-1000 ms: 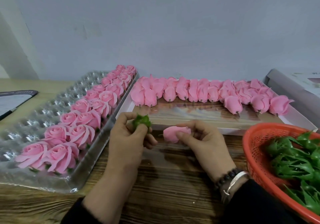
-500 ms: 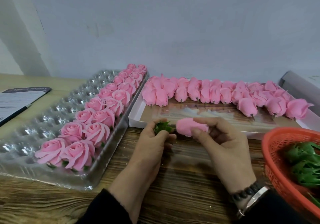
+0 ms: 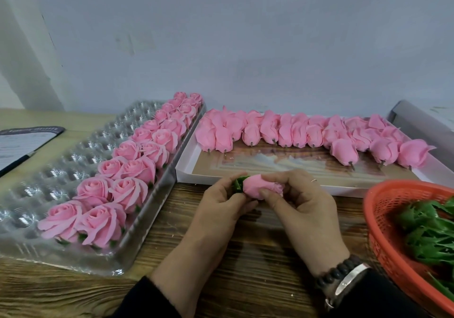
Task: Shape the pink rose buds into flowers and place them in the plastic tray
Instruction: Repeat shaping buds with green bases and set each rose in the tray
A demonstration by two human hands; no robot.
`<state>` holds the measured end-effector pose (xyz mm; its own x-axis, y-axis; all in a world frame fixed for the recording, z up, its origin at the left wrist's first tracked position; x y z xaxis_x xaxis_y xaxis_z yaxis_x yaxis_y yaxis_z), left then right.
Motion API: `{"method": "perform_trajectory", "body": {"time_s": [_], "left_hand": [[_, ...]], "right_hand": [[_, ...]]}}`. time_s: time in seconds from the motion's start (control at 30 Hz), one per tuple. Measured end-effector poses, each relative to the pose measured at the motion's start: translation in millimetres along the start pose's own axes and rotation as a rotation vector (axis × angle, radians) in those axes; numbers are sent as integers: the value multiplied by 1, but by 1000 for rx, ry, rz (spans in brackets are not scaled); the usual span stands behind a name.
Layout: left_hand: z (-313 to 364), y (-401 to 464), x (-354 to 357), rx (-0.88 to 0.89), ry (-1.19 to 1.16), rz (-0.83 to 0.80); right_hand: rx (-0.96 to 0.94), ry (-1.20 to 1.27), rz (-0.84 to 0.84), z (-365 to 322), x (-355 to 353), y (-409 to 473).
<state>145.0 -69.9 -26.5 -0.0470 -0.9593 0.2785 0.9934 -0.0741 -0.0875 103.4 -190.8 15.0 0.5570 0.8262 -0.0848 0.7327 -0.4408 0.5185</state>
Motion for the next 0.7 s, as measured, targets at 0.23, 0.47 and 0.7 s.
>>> {"method": "perform_trajectory", "body": {"time_s": [0.23,0.47,0.7], "left_hand": [[3,-3,0,45,38,-18],[1,-7,10,65,42,-93],[1,-13,19,110,149,-237]], "right_hand": [[-86,-99,50,-8,-4,0],[-146,-165,-3,-14,0,-1],[-153,-197,-25,-12,-1,1]]}}
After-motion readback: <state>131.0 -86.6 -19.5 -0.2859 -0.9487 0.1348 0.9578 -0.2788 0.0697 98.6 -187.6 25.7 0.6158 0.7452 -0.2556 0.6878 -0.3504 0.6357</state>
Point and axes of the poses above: each hand's wrist, its own y-axis towards the middle knuckle, its own x-axis out of the palm, z = x × y, the point moved 9 cm from there along y, towards the middle knuckle, and after that the axes turned 13 degrees about z, right-handed, at the moved point
